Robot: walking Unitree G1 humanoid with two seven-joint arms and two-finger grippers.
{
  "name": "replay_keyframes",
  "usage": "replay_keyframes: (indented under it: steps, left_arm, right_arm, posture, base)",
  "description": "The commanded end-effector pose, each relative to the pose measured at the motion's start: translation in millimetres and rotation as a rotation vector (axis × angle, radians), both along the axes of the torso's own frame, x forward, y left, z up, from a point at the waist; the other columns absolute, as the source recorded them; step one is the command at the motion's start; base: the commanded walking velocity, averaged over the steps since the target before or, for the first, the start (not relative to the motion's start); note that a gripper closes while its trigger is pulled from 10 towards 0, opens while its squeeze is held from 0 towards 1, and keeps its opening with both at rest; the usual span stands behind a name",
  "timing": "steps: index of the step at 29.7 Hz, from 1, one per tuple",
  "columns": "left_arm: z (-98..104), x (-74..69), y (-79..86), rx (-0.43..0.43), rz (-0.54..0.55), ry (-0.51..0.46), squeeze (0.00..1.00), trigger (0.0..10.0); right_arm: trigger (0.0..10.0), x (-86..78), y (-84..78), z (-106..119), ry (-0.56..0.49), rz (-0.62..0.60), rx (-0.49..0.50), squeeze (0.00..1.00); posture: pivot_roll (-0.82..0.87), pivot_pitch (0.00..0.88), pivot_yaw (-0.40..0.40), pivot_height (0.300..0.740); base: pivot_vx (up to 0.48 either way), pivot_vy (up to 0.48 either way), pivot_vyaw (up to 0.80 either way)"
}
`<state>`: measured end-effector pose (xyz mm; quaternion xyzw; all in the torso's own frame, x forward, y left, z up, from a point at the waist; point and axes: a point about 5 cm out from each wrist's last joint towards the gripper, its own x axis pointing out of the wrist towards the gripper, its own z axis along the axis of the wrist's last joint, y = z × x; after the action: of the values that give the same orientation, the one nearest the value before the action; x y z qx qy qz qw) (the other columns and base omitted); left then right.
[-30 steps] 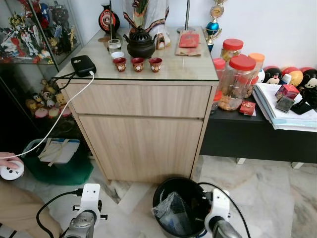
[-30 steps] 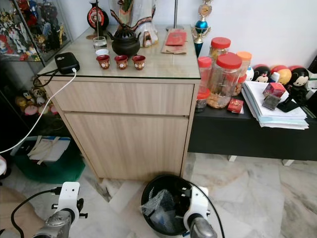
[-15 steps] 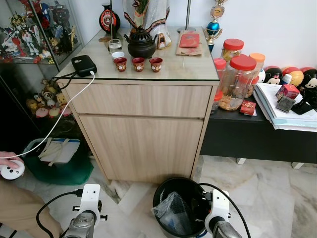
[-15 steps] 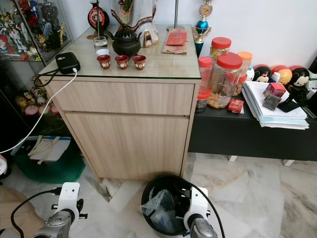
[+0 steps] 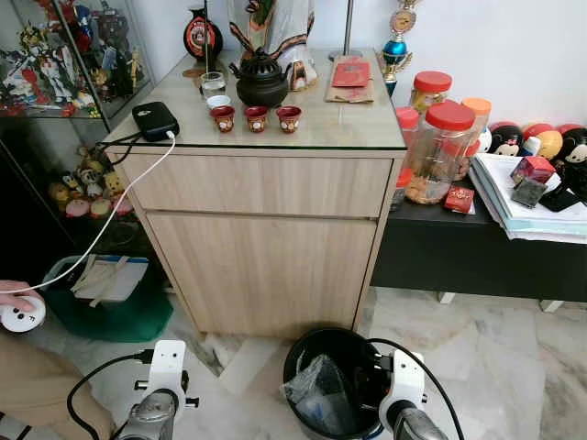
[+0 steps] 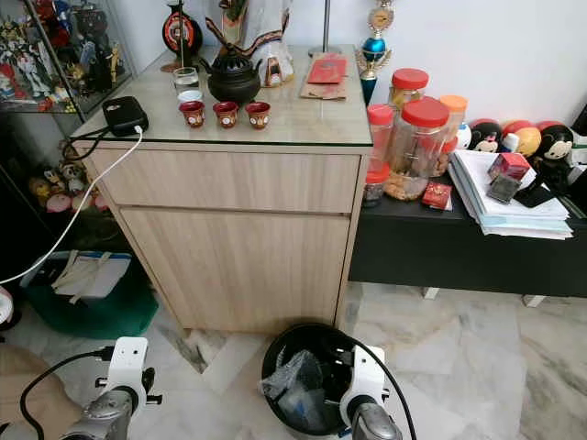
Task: Picking trash to rubbish bin
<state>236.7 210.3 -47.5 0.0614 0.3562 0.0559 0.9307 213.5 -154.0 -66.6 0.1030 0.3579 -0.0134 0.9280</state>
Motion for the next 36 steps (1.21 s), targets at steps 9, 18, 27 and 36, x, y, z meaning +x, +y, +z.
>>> replay_keyframes:
  steps: [9,18,27,36]
  left_arm:
    - [-2.2,-3.5,2.9,0.012,0.001,0.023,0.00,10.0]
    - [-1.7,-3.1,3.9,0.011,0.005,0.020,0.00,10.0]
    - [-1.7,-3.1,4.0,0.011,0.004,0.021,0.00,10.0]
    - [-1.5,-2.6,3.2,0.009,0.002,0.018,0.00,10.0]
  right_arm:
    - [10.0,1.1,1.2,1.0,-0.012,0.007,-0.006,0.00]
    - [10.0,1.7,1.1,1.5,-0.017,0.008,-0.007,0.00]
    - [10.0,1.5,1.6,1.3,-0.016,0.010,-0.006,0.00]
    - [10.0,1.2,1.5,1.3,-0.018,0.007,-0.004,0.00]
  posture:
    - [0.00,0.000,0.019,0.740]
    - [0.00,0.000,0.017,0.740]
    - [0.00,0.000,0.017,0.740]
    - [0.00,0.000,0.017,0.740]
  base:
    - [-0.235,0.000,0.00]
    - [-0.268,0.000,0.00]
    - [-0.270,0.000,0.00]
    - [-0.270,0.000,0.00]
